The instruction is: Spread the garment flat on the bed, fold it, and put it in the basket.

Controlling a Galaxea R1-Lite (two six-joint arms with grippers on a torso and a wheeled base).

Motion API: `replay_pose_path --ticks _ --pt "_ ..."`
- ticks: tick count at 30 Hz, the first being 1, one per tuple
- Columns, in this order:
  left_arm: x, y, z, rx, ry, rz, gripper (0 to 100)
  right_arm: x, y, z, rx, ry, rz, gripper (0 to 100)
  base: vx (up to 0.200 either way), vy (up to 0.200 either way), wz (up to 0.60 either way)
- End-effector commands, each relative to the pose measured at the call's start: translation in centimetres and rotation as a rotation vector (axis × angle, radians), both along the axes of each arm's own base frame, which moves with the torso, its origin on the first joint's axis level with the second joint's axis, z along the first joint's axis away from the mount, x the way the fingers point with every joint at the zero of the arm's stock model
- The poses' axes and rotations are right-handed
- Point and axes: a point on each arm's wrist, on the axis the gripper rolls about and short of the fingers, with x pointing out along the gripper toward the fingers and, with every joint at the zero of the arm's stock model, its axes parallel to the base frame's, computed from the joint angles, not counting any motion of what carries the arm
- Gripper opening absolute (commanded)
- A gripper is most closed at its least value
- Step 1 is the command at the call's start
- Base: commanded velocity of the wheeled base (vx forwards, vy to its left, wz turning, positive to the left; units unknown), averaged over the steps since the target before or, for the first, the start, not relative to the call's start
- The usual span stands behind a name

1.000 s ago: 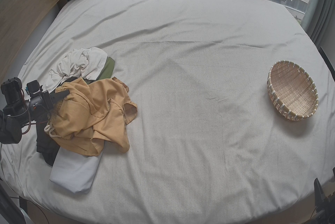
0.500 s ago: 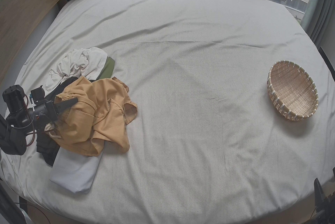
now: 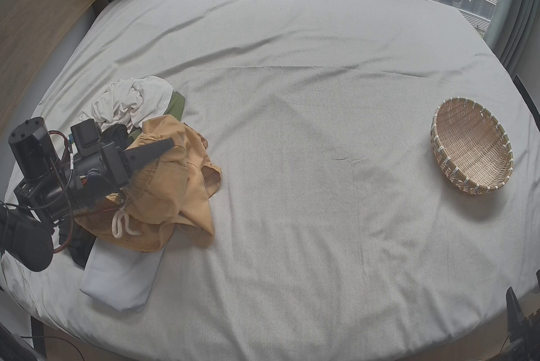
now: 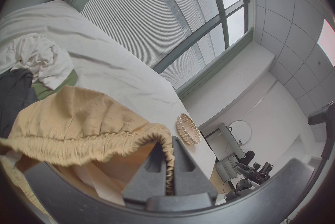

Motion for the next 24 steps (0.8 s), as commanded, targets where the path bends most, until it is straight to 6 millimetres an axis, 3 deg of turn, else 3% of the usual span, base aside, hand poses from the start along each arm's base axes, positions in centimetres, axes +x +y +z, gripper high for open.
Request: replay_pose_path --ticks 1,5,10,18,21,24 --pt "-2.5 -3.2 2.0 -0.035 -0.064 -0.069 0 0.0 0.0 -0.5 0.0 0.006 0.0 100 0.0 0.0 0.0" --pt "-3.0 -4.6 2.6 -0.049 -0.084 -0.098 0 0.1 0.0 -0.5 0.0 0.006 0.0 100 0.0 0.0 0.0" --pt "-5.1 -6.5 5.1 -0.097 -0.125 -0.19 0 0.1 0.0 -0.5 0.0 0.007 0.0 100 0.0 0.0 0.0" --pt "-8.8 -7.8 10.5 -0.206 -0.081 -0.343 0 0.1 0.0 -0.5 0.0 0.007 0.0 100 0.0 0.0 0.0" --pt "-8.3 -8.0 10.2 -0.201 -0.041 -0.33 0 0.0 0.0 -0.5 0.0 0.006 0.0 100 0.0 0.0 0.0" --pt "-6.5 -8.1 8.6 -0.178 0.007 -0.259 0 0.0 0.0 -0.5 0.0 0.006 0.0 100 0.0 0.0 0.0"
